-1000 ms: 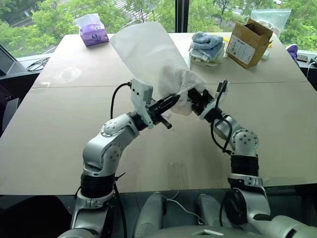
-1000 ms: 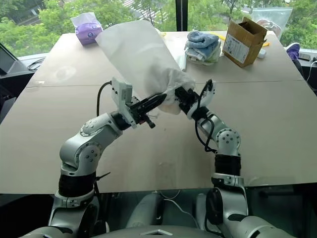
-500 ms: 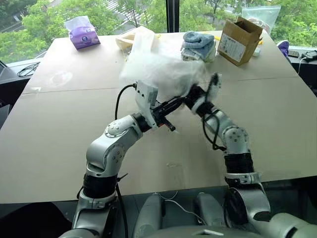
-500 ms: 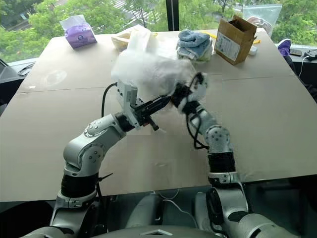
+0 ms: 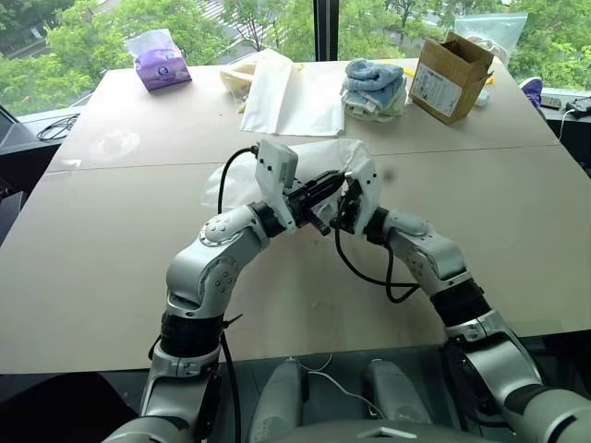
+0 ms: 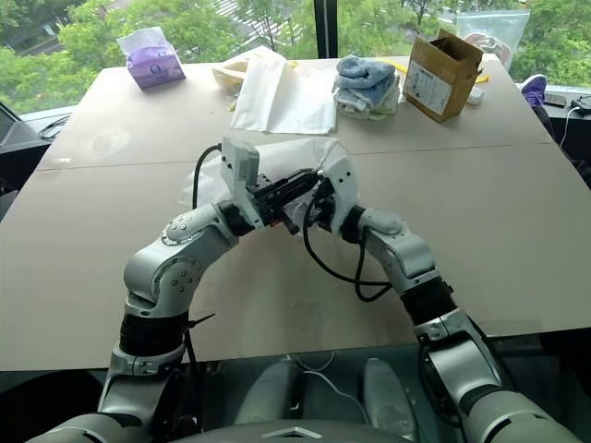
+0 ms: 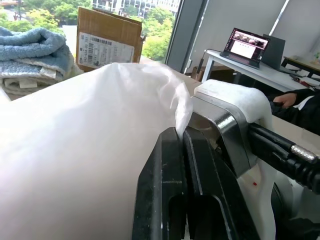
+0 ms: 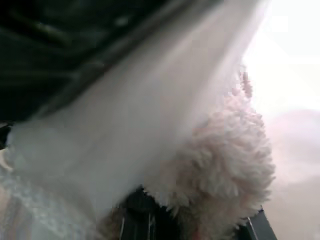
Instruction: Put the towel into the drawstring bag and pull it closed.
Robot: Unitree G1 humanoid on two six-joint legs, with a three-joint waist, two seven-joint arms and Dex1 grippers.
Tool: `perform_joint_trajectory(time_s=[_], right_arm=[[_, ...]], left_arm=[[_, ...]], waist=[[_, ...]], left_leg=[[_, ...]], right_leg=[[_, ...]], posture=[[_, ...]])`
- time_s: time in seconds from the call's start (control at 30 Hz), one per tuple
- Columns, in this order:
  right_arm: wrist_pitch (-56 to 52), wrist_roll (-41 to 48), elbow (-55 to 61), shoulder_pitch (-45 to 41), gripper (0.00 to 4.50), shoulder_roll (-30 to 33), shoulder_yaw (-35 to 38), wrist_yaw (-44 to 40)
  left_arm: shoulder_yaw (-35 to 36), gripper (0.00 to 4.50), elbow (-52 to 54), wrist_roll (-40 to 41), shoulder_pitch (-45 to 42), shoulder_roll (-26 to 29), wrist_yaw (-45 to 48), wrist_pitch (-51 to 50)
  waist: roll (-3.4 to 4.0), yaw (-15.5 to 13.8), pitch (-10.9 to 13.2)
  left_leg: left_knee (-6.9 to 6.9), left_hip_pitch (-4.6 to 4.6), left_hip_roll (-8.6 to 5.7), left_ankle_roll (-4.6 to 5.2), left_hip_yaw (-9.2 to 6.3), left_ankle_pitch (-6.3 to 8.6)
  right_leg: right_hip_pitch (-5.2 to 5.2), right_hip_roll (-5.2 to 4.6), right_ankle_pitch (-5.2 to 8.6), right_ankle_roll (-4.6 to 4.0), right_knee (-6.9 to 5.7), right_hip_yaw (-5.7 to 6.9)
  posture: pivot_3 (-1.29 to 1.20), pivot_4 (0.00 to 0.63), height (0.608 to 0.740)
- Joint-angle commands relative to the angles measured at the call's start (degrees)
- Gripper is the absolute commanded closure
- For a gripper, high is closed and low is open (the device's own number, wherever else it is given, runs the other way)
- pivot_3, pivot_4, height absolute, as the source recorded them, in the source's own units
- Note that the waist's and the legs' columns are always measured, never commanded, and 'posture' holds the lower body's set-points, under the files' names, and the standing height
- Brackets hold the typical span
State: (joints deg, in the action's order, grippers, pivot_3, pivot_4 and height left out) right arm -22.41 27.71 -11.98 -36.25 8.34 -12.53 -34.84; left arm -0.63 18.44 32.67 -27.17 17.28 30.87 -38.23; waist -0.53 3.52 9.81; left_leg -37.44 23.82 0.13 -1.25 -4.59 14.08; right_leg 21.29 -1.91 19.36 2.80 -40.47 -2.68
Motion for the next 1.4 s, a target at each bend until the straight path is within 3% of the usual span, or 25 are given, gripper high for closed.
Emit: perform_joint_trajectory(time_s=[0.03,0.27,0.47,0.5,0.57,0.63,0.77,0.8,1.07,1.1,1.23,1.4], right_arm=[[-4.22,7.62,1.68,-0.43,4.48,-3.68,6.84,-0.45],[-18.07,30.27,-2.04,-6.39,4.48,-16.32,26.12,14.78],[-21.89,35.76,-4.20,-8.47,4.48,-17.80,30.91,20.65],[-21.64,36.29,-4.45,-8.52,3.77,-17.70,31.74,21.68],[-22.17,36.88,-3.61,-7.86,3.25,-16.82,32.31,21.96],[-23.00,34.82,-1.65,-6.53,2.20,-14.97,30.83,21.77],[-24.12,25.12,5.66,1.16,0.25,-6.68,21.23,15.58],[-24.68,25.12,7.63,3.22,0.03,-5.25,20.67,14.62],[-18.80,20.84,21.17,14.09,0.03,5.40,16.09,-0.41],[-17.48,20.02,21.49,14.54,0.03,5.54,16.47,-0.23],[-2.32,0.84,17.10,13.45,0.03,8.55,11.75,4.67],[8.54,-10.81,5.63,9.21,0.03,7.24,9.32,8.83]], left_arm=[[0.01,4.50,1.38,-0.20,-0.43,0.33,0.59,1.64],[-0.38,4.50,1.91,-0.03,0.41,0.34,1.13,1.78],[-0.49,4.50,1.87,0.07,0.47,0.47,1.71,1.90],[-0.27,4.50,1.62,-0.01,0.39,0.54,1.79,2.12],[0.19,4.50,0.62,-0.56,0.01,0.71,1.98,3.00],[0.54,4.50,-0.94,-1.79,-0.45,1.47,2.69,4.66],[2.32,4.50,-8.99,-5.20,-3.01,4.84,5.99,10.24],[3.00,4.50,-11.58,-5.70,-4.34,5.73,6.93,11.72],[4.97,4.50,-20.44,-6.41,-9.56,7.17,10.01,16.63],[4.90,4.50,-20.52,-6.46,-9.53,7.15,10.13,16.85],[4.66,4.50,-20.14,-6.59,-9.13,6.89,10.43,16.95],[4.60,4.50,-20.05,-6.75,-9.03,6.73,10.55,16.99]], waist=[[0.00,0.02,0.00],[0.01,0.24,0.00],[0.01,0.02,0.00],[0.01,0.06,0.00],[0.01,0.23,0.00],[0.01,0.46,0.00],[0.01,0.07,0.00],[0.01,-0.03,0.00],[-0.01,0.39,0.01],[-0.01,0.43,0.01],[-0.02,0.29,0.01],[-0.02,0.43,0.01]], left_leg=[[0.00,0.00,0.00,0.00,-0.01,0.00],[0.02,-0.04,0.03,-0.07,-0.03,-0.04],[0.01,-0.02,-0.01,-0.07,-0.02,-0.04],[0.01,-0.02,-0.01,-0.06,-0.02,-0.04],[0.02,-0.02,-0.01,-0.06,0.00,-0.04],[0.02,-0.02,-0.01,-0.06,0.02,-0.04],[0.04,-0.02,0.00,-0.06,0.09,-0.04],[0.03,0.00,-0.02,-0.06,0.07,-0.04],[0.04,0.04,-0.01,-0.04,0.13,-0.03],[0.04,0.04,-0.01,-0.04,0.12,-0.03],[0.02,0.02,-0.01,-0.04,0.12,-0.03],[0.00,0.00,0.00,-0.06,0.14,-0.04]], right_leg=[[0.00,0.01,0.00,0.00,-0.01,0.00],[0.05,0.03,0.00,0.00,-0.18,0.01],[0.05,0.01,0.00,0.00,-0.19,0.01],[0.05,0.02,0.00,0.00,-0.19,0.00],[0.06,0.02,0.00,0.00,-0.20,-0.01],[0.08,0.04,0.00,0.00,-0.21,-0.04],[0.14,0.08,0.00,0.00,-0.25,-0.09],[0.13,0.07,0.00,0.00,-0.23,-0.05],[0.15,0.07,0.00,0.00,-0.16,-0.14],[0.16,0.07,0.00,0.00,-0.17,-0.13],[0.16,0.07,0.00,0.00,-0.21,-0.14],[0.17,0.08,0.00,0.00,-0.24,-0.16]], posture=[[0.00,0.150,0.740],[0.00,0.150,0.740],[0.00,0.150,0.740],[0.00,0.150,0.740],[0.00,0.150,0.740],[0.00,0.150,0.740],[0.00,0.150,0.740],[0.00,0.150,0.740],[0.00,0.150,0.740],[0.00,0.150,0.740],[0.00,0.150,0.740],[0.00,0.150,0.740]])
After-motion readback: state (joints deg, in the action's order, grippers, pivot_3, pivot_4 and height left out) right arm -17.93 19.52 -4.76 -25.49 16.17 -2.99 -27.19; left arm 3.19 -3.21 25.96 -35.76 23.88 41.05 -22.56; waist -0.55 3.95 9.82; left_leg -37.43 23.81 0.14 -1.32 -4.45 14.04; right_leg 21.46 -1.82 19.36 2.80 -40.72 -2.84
